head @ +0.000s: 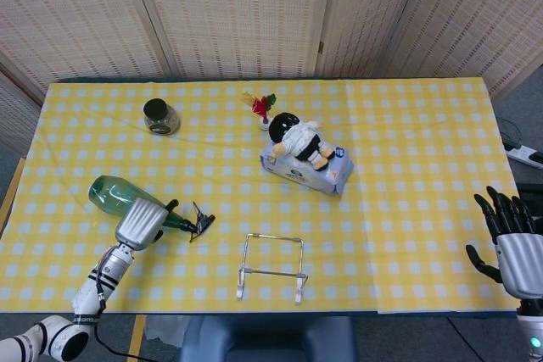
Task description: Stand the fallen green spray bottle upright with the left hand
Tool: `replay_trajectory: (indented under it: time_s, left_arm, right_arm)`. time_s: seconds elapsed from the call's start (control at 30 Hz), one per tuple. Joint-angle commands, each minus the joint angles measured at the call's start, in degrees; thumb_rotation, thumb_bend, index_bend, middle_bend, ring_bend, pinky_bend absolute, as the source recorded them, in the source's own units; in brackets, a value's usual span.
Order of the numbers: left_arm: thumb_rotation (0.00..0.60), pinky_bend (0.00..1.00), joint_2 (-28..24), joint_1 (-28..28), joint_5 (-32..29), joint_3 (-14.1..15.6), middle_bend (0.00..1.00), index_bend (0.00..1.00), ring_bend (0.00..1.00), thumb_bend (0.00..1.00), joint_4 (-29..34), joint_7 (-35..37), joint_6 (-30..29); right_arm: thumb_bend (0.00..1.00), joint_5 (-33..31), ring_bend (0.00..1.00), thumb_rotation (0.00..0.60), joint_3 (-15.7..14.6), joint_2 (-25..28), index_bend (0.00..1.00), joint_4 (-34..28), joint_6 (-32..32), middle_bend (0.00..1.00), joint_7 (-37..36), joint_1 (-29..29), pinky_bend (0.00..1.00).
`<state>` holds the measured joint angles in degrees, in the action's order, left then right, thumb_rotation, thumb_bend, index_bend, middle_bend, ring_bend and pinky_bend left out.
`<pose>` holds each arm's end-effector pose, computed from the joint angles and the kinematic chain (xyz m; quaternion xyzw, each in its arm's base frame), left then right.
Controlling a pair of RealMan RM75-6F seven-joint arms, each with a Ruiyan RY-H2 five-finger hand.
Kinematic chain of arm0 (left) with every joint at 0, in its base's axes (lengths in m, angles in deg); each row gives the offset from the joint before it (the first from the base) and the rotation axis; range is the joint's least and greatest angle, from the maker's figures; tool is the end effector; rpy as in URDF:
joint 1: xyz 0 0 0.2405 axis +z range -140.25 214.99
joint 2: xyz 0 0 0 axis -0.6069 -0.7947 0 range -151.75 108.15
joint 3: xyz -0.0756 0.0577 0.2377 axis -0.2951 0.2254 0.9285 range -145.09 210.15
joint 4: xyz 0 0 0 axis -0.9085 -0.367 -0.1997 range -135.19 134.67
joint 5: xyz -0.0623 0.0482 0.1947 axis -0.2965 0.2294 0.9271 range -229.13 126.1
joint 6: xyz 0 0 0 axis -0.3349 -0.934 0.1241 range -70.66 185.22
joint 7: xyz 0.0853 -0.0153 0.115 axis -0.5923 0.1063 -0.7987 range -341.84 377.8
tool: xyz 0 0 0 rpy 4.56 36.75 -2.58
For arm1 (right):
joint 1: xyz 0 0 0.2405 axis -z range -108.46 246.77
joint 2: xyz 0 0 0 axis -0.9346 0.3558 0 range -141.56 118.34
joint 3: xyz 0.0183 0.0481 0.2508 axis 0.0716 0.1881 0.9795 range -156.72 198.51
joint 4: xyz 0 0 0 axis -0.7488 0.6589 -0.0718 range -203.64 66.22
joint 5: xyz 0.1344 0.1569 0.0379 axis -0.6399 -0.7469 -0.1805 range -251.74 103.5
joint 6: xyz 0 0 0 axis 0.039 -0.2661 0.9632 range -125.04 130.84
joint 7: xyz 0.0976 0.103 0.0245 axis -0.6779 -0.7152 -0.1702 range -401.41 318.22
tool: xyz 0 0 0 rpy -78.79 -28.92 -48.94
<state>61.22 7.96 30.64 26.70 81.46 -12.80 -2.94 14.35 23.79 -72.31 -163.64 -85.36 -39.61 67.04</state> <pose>-0.2245 0.3001 0.0184 -0.7979 -0.2067 -0.2780 0.4933 -0.3057 -0.1659 0.1786 0.5968 -0.3607 0.3858 0.6040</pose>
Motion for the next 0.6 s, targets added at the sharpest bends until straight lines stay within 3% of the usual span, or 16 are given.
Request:
replay_trajectory:
  time_s: [0.03, 0.6]
  left_arm:
    - [0.600, 1.00, 0.26, -0.51, -1.42, 0.53, 1.00, 0.37, 1.00, 0.24, 0.63, -1.48, 1.16]
    - [0.600, 1.00, 4.39, -2.62, -5.44, 1.22, 1.00, 0.40, 1.00, 0.24, -6.04, -2.28, 3.32]
  right_arm:
    - [0.36, 0.07, 0.00, 0.600, -0.02, 0.02, 0.00, 0.00, 0.00, 0.00, -0.02, 0.01, 0.00]
    - [0.36, -0.07, 0.00, 0.600, 0.44, 0.50, 0.00, 0.04, -0.88, 0.00, -1.21, 0.41, 0.00]
